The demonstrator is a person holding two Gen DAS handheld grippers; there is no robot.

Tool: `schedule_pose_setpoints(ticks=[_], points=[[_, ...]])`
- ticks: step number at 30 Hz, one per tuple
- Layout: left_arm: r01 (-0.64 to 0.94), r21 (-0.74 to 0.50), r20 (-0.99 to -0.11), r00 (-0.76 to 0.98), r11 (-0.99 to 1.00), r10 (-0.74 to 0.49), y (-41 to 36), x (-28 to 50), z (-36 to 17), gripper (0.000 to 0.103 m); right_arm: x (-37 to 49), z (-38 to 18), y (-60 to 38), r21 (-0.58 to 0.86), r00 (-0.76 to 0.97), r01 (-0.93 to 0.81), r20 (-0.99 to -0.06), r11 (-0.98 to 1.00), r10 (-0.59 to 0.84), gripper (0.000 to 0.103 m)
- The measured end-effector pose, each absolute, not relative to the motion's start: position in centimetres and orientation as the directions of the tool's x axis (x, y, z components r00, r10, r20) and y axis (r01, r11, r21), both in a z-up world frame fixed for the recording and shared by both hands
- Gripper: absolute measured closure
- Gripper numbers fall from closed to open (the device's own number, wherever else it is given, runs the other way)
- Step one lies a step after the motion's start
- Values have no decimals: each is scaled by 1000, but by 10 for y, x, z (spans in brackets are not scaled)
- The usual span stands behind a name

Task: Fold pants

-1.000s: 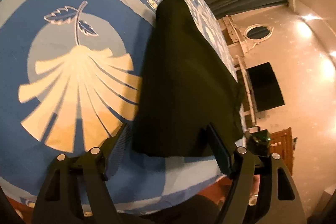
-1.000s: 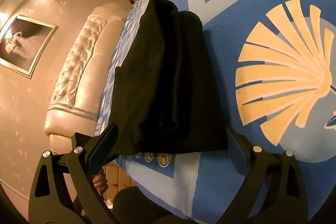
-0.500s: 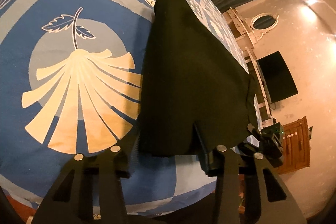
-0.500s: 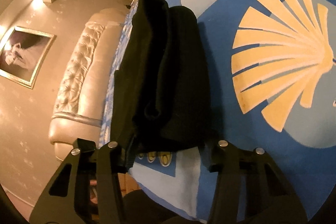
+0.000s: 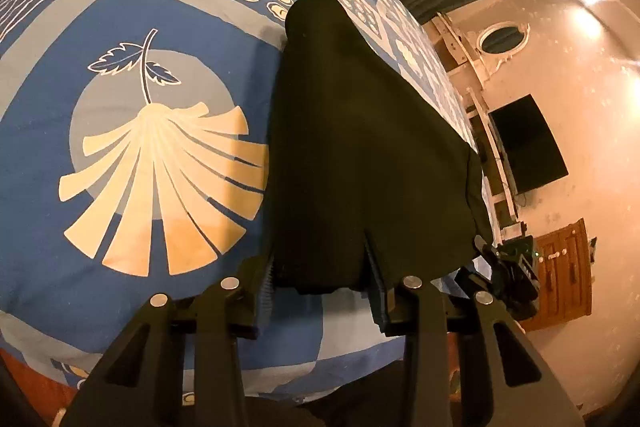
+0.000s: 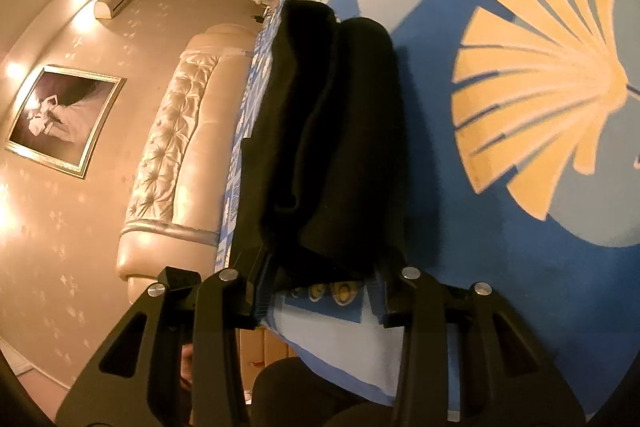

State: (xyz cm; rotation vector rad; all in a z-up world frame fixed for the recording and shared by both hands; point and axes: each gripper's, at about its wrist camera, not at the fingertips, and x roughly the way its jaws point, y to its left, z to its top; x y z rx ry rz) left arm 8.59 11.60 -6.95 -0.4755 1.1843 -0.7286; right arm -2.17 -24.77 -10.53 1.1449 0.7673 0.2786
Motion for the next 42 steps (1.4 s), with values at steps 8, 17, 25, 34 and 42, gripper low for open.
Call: schedule_pose_setpoints(ticks=[8,17,25,34,42], points=[[295,-664,-661,200,687,-724,113,90,-70,54,-20,-104,-252,880,694,199,-437,432,572,41],[349,-637,-623,291,687,-726,133,137,-49,33,7,-77,-301,834,721,219,-488,506,492,10],[377,-620,-649,247,688,-720,89,219,-63,33,87,-94,-322,837,681,205,-494,507,541,10],[388,-606,-666,229,694,-710,60,251,-76,31,120,-110,-327,829,642,200,-514,523,569,62],[440,-540,-688,261,718,-677,53,249,-79,39,114,-123,-337,864,658,168,-457,474,598,70]])
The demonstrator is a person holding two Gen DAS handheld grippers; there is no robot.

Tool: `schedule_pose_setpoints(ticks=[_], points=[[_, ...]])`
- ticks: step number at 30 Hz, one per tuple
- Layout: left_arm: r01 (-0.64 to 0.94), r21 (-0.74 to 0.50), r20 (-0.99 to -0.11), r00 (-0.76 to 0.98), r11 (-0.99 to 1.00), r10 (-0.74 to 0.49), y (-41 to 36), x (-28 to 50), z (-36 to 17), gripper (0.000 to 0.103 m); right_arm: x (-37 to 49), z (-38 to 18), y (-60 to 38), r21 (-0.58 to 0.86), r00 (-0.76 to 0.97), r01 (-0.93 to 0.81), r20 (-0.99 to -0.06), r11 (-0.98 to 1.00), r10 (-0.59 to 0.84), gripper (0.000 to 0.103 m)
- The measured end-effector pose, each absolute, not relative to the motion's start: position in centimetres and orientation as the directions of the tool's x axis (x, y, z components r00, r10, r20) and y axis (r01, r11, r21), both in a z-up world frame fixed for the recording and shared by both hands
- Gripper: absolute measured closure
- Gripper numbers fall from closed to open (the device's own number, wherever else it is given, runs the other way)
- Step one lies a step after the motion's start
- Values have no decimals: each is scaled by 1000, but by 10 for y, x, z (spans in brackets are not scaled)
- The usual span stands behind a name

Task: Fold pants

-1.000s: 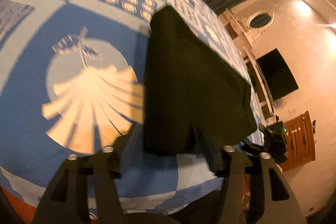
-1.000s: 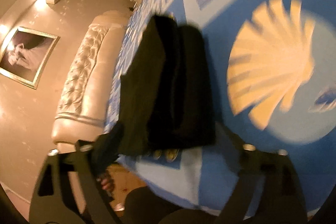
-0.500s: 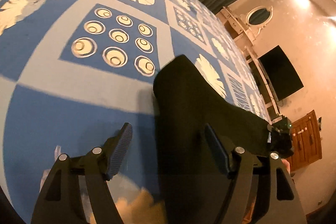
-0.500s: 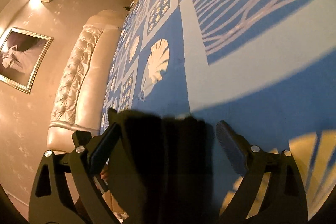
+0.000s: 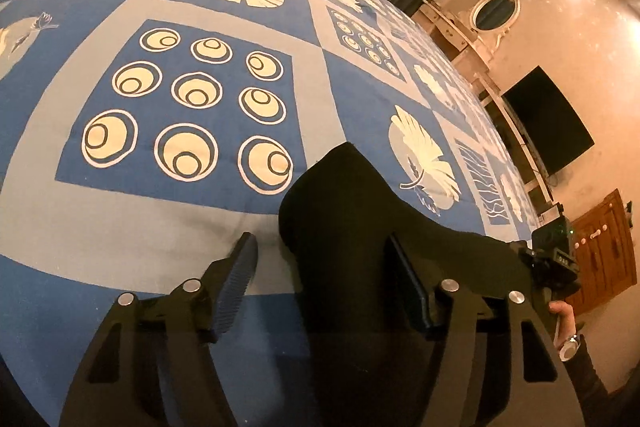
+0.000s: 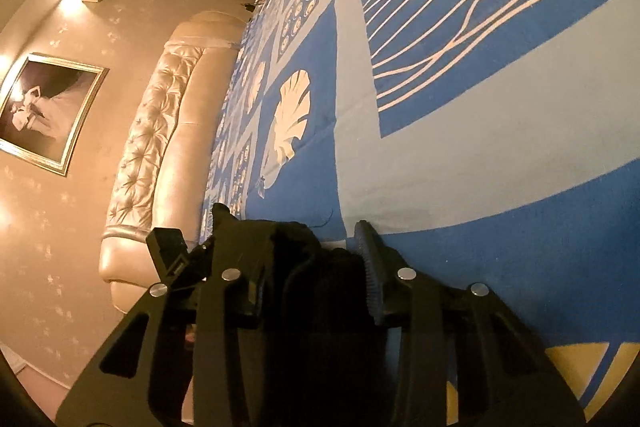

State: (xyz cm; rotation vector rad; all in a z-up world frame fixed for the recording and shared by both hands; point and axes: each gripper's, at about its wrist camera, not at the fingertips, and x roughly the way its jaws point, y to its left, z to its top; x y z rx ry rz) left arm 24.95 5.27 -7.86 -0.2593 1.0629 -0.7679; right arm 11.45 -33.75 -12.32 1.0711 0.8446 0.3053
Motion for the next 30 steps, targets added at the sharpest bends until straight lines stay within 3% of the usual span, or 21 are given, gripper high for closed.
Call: schedule_pose_setpoints(ticks=[20,22,23,30], points=[[463,-530,-667,289,710,-686,54,251,-78,42,110,-126,-343,877,674,168,-435,450,597,69],[467,-520,-671,294,715,-680,54,250,-77,49,111,-125,-342,880,668,169,-433,443,605,69],[469,-531,-664,287,706,-690,54,250,-76,59,112,-124,-340,880,668,170,-434,444,604,69],[451,-521,-684,287,725,-670,61,259,-70,67,120,-125,-331,901,683,150,-393,407,616,69]])
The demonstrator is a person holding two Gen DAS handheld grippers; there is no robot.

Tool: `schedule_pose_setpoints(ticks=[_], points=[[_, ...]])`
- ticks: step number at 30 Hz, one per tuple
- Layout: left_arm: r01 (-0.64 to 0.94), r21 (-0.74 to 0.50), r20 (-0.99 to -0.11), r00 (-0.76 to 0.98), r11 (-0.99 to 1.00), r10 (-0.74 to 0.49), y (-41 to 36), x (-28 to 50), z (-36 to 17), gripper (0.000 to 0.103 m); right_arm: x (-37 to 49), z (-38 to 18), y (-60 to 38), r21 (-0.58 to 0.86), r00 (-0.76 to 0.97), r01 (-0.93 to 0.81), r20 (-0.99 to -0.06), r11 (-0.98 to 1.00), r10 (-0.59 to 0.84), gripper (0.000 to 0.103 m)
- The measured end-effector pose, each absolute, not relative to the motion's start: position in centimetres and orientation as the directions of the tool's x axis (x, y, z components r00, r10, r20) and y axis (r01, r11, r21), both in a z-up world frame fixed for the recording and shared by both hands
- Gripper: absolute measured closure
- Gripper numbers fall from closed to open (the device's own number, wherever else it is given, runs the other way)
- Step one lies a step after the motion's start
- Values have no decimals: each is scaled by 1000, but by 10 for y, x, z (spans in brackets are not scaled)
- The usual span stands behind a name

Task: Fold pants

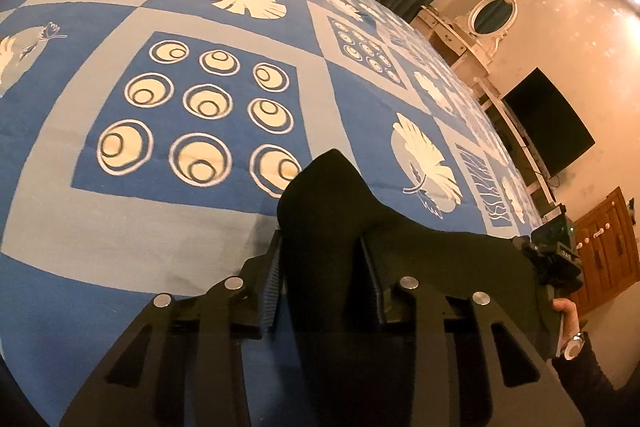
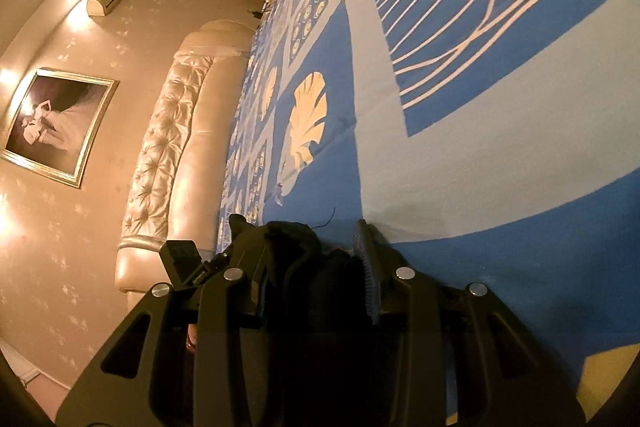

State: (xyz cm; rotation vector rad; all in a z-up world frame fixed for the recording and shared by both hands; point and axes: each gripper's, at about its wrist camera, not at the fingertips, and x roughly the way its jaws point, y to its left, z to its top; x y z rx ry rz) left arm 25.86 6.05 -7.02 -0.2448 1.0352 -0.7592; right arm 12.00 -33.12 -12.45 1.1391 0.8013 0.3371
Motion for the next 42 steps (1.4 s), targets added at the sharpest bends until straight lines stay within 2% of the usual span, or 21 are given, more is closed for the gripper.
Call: schedule_pose_setpoints(ticks=[10,13,15,16,22,23,24,26,28,30,33,38,42], points=[[444,-487,-699,318,752,-640,75,262,-66,69,129,-124,-320,907,676,128,-376,401,634,69],[458,-454,-703,342,764,-623,72,255,-62,64,124,-122,-322,907,691,130,-372,400,620,66],[449,-435,-709,363,780,-605,72,252,-60,48,120,-122,-324,906,701,138,-374,399,607,65],[447,-423,-714,371,788,-593,72,252,-59,44,118,-123,-325,904,703,141,-379,404,602,64],[453,-398,-723,381,798,-577,76,231,-46,43,98,-120,-335,910,754,176,-370,376,542,60],[450,-397,-721,386,800,-576,77,225,-42,41,94,-120,-337,911,760,180,-369,372,534,58],[448,-397,-719,391,801,-575,79,220,-39,34,90,-118,-339,910,765,186,-370,370,528,55],[446,-391,-717,401,805,-570,81,210,-33,32,78,-115,-341,907,772,200,-379,371,511,49],[450,-370,-715,421,813,-558,81,191,-23,31,65,-111,-343,899,774,223,-398,376,493,43],[448,-351,-713,442,822,-545,82,174,-14,24,49,-105,-341,883,771,249,-429,397,471,29],[438,-322,-721,461,839,-517,83,147,-4,22,30,-92,-330,816,736,302,-528,492,424,12],[385,-242,-730,532,891,-429,83,99,13,18,-6,-68,-290,576,639,374,-728,727,249,10],[341,-194,-711,597,920,-371,82,60,24,18,-38,-40,-247,429,662,358,-743,829,99,9]])
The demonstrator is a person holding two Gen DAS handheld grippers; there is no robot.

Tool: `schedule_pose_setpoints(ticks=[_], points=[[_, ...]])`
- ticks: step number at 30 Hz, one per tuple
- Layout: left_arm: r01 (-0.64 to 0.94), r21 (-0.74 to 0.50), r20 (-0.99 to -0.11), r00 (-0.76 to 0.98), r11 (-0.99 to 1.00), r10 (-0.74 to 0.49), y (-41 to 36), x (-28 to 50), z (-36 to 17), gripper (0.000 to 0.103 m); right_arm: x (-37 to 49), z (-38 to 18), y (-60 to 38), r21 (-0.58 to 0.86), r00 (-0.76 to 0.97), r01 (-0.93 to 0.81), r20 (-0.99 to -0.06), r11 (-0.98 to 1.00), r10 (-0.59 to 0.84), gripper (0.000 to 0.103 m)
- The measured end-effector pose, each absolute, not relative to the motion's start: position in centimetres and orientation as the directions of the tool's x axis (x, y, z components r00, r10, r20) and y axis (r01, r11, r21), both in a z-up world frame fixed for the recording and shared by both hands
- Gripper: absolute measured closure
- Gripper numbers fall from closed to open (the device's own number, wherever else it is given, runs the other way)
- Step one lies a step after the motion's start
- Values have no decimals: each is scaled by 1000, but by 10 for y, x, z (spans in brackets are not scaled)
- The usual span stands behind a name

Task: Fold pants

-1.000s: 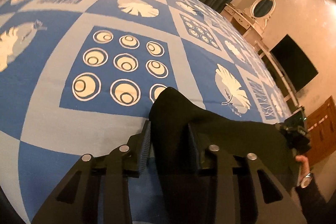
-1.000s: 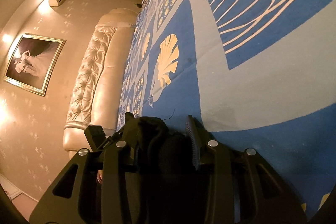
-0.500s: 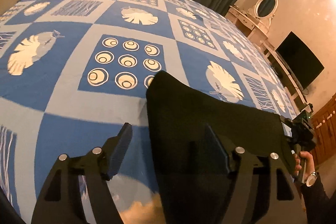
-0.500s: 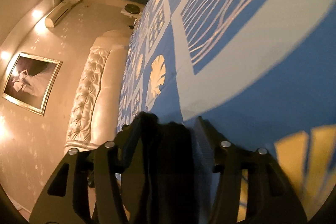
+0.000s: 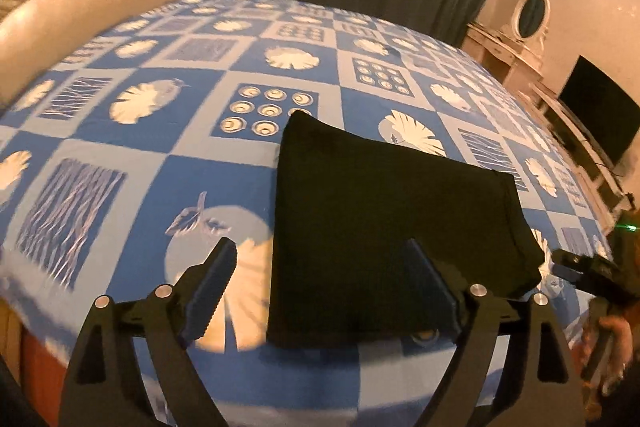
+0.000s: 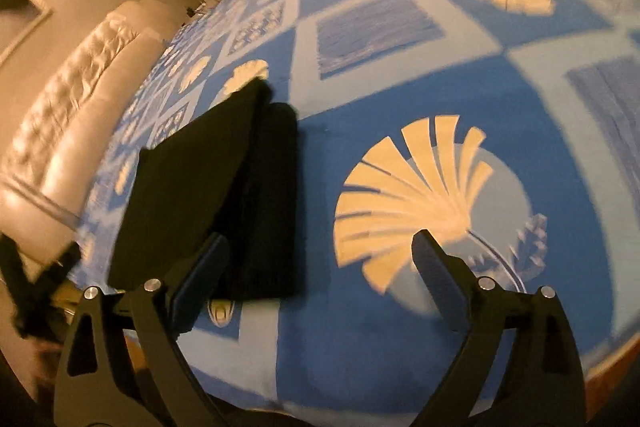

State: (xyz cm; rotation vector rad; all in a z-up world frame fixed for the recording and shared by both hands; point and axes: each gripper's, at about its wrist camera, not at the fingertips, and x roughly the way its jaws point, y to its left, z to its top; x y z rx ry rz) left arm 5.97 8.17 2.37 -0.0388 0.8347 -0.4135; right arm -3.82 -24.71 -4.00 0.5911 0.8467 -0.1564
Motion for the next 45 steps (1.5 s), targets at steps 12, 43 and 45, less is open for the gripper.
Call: schedule_pose_setpoints(ticks=[12,43,45], points=[[376,-82,-682,655,923,-327,72,-23,32,18,-89,-15,-140,258,741,273,-671,927,-31,4],[332,-47,-722,640,942,-262,67,-31,21,18,-83,-11,-107,226,724,224,-690,948,-7,4],[327,-45,-719,645,944,-257,67,-31,22,18,-83,-11,-107,224,721,224,-692,948,-7,4]])
